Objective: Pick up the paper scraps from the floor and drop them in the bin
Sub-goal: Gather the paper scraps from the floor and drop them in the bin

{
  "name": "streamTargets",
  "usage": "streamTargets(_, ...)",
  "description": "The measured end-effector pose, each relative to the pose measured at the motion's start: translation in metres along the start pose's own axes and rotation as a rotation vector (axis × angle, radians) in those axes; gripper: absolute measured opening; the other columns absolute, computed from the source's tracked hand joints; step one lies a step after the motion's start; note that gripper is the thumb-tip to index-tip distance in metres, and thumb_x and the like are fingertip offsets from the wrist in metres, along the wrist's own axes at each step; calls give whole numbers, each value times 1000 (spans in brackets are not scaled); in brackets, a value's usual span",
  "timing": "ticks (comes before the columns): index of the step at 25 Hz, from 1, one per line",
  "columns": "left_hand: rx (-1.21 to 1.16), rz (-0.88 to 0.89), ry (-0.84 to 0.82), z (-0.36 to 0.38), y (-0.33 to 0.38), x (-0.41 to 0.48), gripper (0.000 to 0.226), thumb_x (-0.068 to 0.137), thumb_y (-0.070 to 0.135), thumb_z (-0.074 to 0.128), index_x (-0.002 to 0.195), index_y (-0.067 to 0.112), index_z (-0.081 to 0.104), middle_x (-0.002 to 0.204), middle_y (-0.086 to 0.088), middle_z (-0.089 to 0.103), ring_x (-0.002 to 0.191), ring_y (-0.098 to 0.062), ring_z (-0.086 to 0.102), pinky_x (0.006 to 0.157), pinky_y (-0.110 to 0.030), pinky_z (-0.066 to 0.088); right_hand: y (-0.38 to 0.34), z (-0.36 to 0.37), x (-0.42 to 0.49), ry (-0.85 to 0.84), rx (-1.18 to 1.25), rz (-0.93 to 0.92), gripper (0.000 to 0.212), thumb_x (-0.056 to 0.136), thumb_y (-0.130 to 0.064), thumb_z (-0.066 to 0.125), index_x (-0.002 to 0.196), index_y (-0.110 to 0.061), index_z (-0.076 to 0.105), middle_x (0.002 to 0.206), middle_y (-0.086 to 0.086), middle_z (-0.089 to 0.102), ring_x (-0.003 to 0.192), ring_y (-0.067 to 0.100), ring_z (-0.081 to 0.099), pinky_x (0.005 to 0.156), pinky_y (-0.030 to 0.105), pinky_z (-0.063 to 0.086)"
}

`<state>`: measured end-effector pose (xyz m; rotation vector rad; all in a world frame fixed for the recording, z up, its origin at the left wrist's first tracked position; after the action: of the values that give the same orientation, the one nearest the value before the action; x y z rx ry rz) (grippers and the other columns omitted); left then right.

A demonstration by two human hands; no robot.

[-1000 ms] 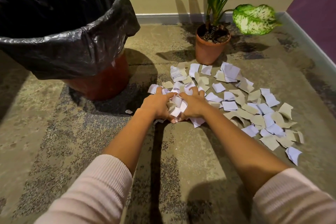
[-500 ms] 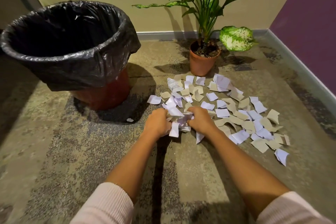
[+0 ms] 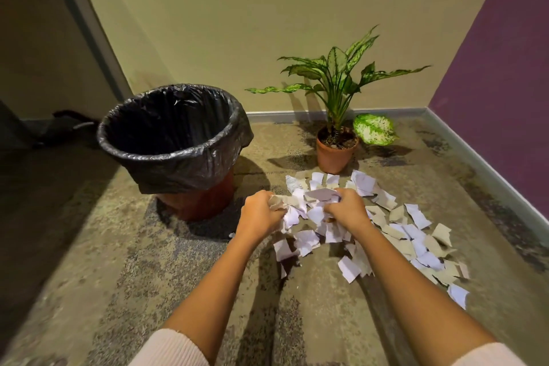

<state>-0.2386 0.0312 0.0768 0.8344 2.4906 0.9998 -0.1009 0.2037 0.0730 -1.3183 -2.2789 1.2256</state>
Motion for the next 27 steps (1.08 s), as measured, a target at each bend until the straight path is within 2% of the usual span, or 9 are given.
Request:
streamTargets(3,-100,15,76,-28,25,0,20,80,26,73,94,14,67,95,-5,69,89,-24,65,69,-28,46,-25,-20,-1,47,68,7,8,76,0,65,74,-8,64,68,6,60,75,28,58,63,32,44)
streamTargets(7,-188,87,176,-75,64,8,26,80,24,72,102,10,69,98,-8,71,92,-26,66,78,-36,54,-65,-37,1,70,252,-9,18,77,5,65,93,-2,69,79,9,62,58,12,56,43,12,41)
streamTargets(11,-226,165,345,-143,93,22,23,80,24,71,100,13,70,94,0,69,88,-17,64,74,-28,50,-120,-43,12,70,437,-60,26,78,3,68,103,-4,68,87,9,67,73,22,66,60,20,50)
streamTargets(14,-237,139,486,-199,81,39,12,78,21,69,89,17,70,86,3,69,83,-18,64,71,-31,52,-161,-29,27,-3,640,-71,26,79,3,70,102,-7,66,92,12,69,86,31,68,78,41,58)
streamTargets(15,-194,123,525,-215,72,45,9,78,20,66,86,17,70,85,1,69,82,-20,64,71,-35,53,-173,-23,32,-27,689,-72,30,79,3,70,107,-5,65,96,13,69,86,31,68,77,42,58)
streamTargets(17,-110,68,572,-242,47,56,7,81,21,65,86,18,69,88,-2,66,84,-22,63,72,-40,53,-195,-12,40,-53,727,-81,35,78,1,72,110,-7,62,93,7,69,78,23,68,63,31,56)
streamTargets(20,-25,-42,534,-265,10,73,19,80,33,71,97,25,68,105,-4,61,97,-28,61,77,-39,51,-229,4,48,-88,748,-107,31,78,1,72,106,-8,61,88,4,67,72,19,66,48,20,50)
streamTargets(23,54,-104,379,-269,-13,91,42,67,48,81,105,34,67,123,1,53,107,-25,59,85,-38,49,-265,17,51,-122,805,-137,29,78,6,70,104,-5,61,93,12,66,72,23,65,46,20,51)
streamTargets(27,73,-203,166,-262,-31,106,83,55,59,85,128,35,55,154,-5,17,130,-31,45,101,-42,43,-313,31,48,-171,837,-214,27,78,11,66,96,-10,64,93,10,67,76,23,66,49,22,54)
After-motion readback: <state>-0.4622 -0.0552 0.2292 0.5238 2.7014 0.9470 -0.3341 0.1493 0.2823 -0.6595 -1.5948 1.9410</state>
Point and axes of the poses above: each hand's wrist, its own x-axis towards the middle knuckle, its own z-axis out of the palm, y = z × x, the point moved 8 cm from there along x, towards the middle knuckle
